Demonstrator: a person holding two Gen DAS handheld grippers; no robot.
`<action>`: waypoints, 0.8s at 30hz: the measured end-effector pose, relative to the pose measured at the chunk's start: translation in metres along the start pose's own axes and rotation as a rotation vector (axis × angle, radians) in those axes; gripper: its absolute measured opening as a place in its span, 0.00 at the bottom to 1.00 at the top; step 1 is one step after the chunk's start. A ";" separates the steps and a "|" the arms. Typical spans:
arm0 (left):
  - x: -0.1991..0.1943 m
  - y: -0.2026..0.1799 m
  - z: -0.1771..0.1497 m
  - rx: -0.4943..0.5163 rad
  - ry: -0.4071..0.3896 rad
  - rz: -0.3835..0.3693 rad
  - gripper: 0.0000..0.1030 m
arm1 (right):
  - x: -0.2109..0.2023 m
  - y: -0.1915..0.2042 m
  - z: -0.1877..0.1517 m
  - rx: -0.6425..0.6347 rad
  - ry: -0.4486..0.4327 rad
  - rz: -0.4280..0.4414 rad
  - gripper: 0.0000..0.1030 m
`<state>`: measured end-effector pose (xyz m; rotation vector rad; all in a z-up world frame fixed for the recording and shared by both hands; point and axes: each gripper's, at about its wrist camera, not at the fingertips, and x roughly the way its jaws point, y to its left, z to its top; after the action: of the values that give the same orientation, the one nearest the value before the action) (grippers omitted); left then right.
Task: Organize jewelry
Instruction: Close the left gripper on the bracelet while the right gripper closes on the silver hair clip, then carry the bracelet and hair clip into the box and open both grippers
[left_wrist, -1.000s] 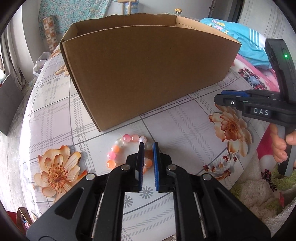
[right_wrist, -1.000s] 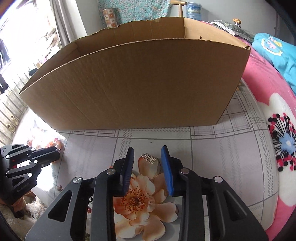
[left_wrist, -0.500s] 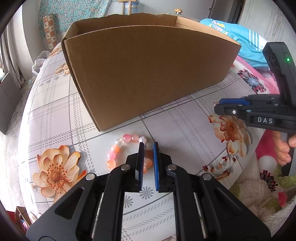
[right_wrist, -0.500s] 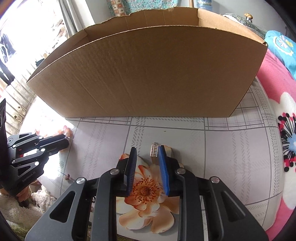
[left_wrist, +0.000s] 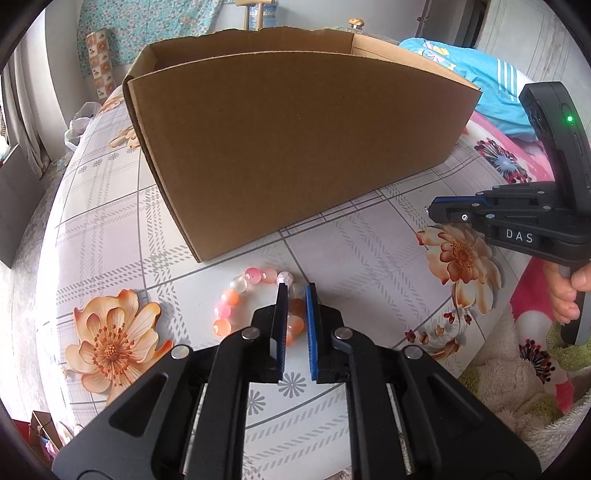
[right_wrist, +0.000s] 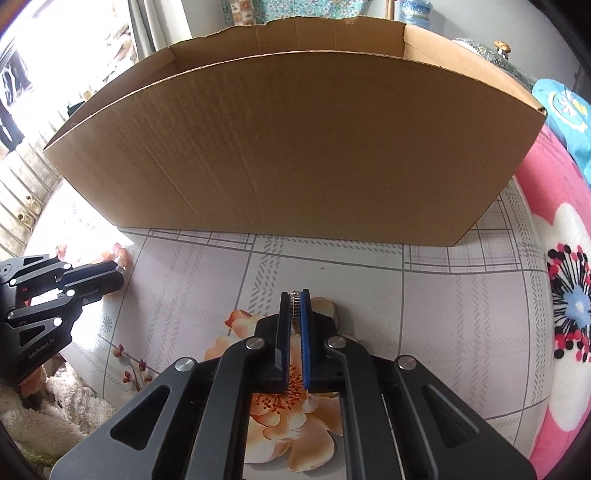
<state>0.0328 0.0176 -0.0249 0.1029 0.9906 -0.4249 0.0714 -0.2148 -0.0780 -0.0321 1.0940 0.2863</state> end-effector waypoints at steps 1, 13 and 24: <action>0.000 0.000 0.000 0.000 0.000 0.000 0.08 | -0.001 -0.001 -0.001 0.006 -0.003 0.001 0.05; -0.004 0.003 -0.004 -0.008 -0.012 -0.014 0.08 | -0.039 -0.008 -0.004 0.085 -0.088 0.071 0.05; -0.063 0.029 0.016 -0.125 -0.108 -0.236 0.08 | -0.097 -0.006 0.000 0.101 -0.283 0.145 0.05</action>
<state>0.0272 0.0588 0.0326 -0.1502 0.9238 -0.5768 0.0313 -0.2412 0.0067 0.1737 0.8293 0.3536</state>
